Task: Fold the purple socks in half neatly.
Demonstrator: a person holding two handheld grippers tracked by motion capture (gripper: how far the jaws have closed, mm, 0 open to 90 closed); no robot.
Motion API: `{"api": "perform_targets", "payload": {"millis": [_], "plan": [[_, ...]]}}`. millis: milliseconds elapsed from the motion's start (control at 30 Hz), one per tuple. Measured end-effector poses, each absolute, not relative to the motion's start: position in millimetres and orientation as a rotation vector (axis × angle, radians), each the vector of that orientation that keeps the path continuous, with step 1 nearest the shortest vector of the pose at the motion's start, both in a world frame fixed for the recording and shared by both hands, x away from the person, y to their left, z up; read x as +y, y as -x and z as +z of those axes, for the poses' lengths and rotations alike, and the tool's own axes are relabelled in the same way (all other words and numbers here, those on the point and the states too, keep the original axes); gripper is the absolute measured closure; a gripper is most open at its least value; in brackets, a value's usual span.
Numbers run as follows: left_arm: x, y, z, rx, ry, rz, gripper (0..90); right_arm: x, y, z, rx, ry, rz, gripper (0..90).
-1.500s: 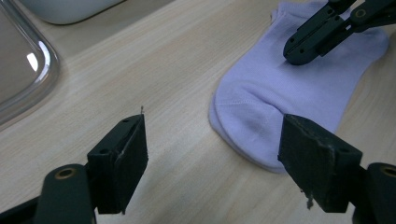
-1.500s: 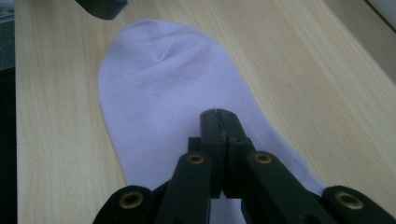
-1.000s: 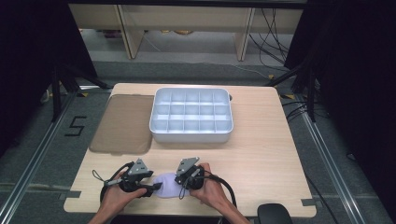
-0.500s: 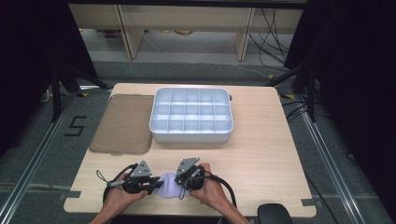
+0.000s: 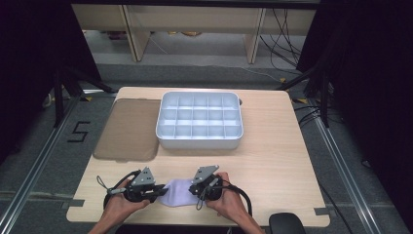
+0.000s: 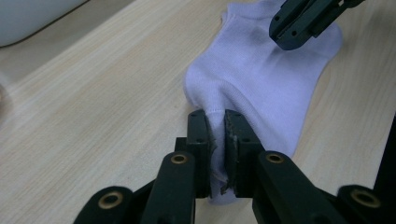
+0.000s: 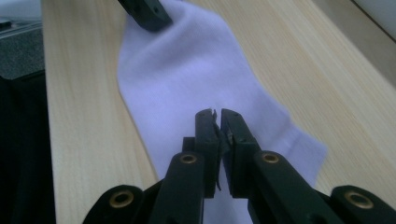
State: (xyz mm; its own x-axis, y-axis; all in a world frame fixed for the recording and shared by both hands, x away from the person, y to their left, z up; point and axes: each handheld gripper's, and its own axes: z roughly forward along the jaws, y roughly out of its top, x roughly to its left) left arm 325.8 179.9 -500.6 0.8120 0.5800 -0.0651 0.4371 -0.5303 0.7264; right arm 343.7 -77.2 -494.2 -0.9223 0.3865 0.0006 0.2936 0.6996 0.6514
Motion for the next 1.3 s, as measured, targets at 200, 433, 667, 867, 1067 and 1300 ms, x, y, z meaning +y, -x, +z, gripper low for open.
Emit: {"api": "perform_targets", "payload": {"millis": [200, 433, 667, 867, 1067, 1300], "plan": [[186, -325, -494, 0.723, -2.213, 0.215, 81.3, -76, -345, -500, 2.793, -0.585, 0.984, 86.3], [189, -320, -484, 0.751, -2.151, 0.183, 81.0, -56, -340, -503, 2.82, -0.513, 0.995, 86.5], [187, -318, -481, 0.75, -2.119, 0.137, 80.8, -46, -339, -504, 2.834, -0.488, 1.016, 86.6], [188, -319, -482, 0.765, -2.118, 0.124, 80.7, -53, -342, -499, 2.799, -0.512, 1.062, 85.9], [188, -320, -480, 0.761, -2.129, 0.134, 80.6, -71, -357, -492, 2.727, -0.59, 1.055, 86.6], [183, -323, -475, 0.739, -2.148, 0.15, 80.3, -75, -367, -499, 2.754, -0.62, 1.014, 87.0]]}}
